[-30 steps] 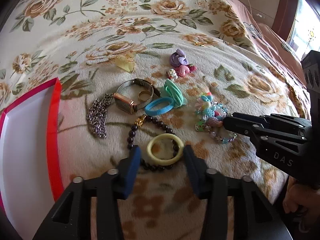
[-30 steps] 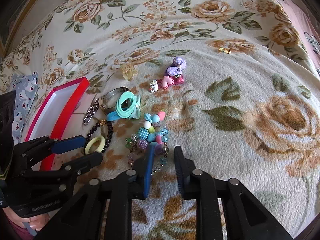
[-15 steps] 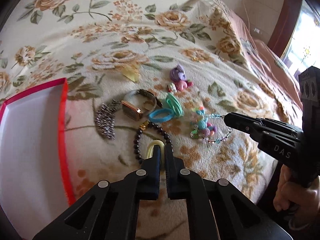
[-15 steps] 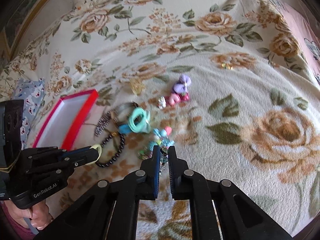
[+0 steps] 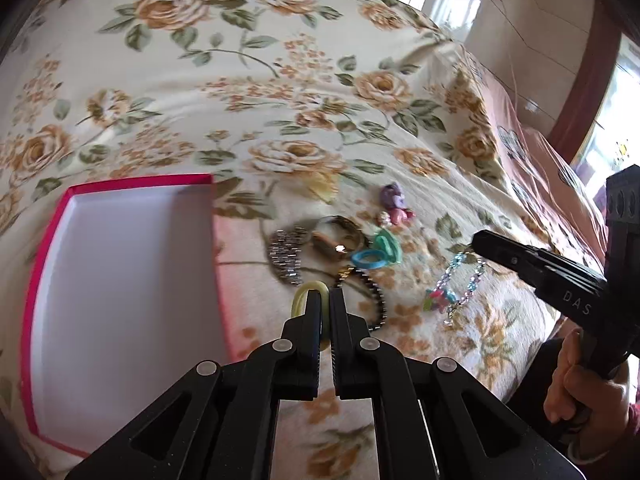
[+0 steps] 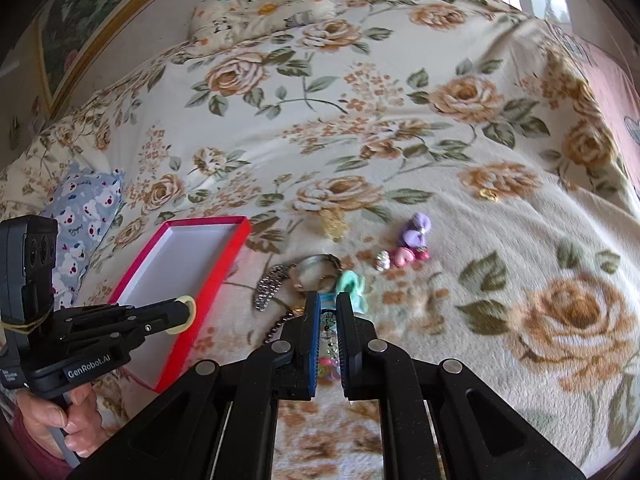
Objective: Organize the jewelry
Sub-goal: 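Lift the hair tie and bracelet and carry both toward the red box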
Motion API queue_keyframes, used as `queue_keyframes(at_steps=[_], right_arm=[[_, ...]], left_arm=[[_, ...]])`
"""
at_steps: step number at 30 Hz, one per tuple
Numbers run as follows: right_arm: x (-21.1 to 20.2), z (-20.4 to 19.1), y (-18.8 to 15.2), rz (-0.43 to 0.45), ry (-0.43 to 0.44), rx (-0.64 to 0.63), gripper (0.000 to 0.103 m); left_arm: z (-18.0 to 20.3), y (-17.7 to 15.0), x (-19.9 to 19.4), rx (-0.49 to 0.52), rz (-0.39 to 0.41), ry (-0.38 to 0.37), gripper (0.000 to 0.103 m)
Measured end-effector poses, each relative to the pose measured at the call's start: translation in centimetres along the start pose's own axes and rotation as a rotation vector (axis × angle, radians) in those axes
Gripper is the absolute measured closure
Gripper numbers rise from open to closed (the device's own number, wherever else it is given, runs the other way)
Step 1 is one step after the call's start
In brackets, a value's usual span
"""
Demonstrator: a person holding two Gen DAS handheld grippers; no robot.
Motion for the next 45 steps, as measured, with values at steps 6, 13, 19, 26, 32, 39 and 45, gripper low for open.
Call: queue_keyframes(at_steps=[6, 13, 19, 26, 32, 39, 45], right_arm=[[0.3, -2.3, 0.5, 0.006, 0.038, -0.03, 0.096], [2.1, -2.7, -0.9, -0.052, 0.009, -0.044, 0.096], [2.8, -1.0, -2.1, -0.092, -0.031, -0.012, 0.095], [1.6, -2.6, -1.0, -0.042, 0.05, -0.023, 0.096], [0.3, -4.7, 0.9, 0.017, 0.089, -0.053, 0.096], [3.0, -2.0, -2.0, -0.096, -0.097, -0.062, 0.09], [4.0, -2.5, -3.3, -0.132, -0.011, -0.069, 0.074]], left_arm=[[-2.5, -0.6, -2.2, -0.056, 0.022, 0.036, 0.1], [-4.3, -1.5, -3.2, -0.097, 0.022, 0.047, 0.1], [-4.4, -1.6, -3.2, -0.099, 0.018, 0.041, 0.1], [-4.8, -1.1, -3.4, -0.104, 0.026, 0.042, 0.1], [-5.8, -1.3, -4.1, -0.125, 0.034, 0.052, 0.1], [-5.9, -1.8, -4.3, -0.123, 0.028, 0.053, 0.1], [-5.9, -1.8, -4.1, -0.12, 0.024, 0.051, 0.1]])
Point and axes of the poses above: each gripper's, at about its wrist camera, not at the fingertips, and x roughly the way its jaws point, z to its right, y to its top, the point moved 5 cm from there along x, roughly the way its jaws point, and after that the axes turned 5 degrees about y, right-handed, at the moved point
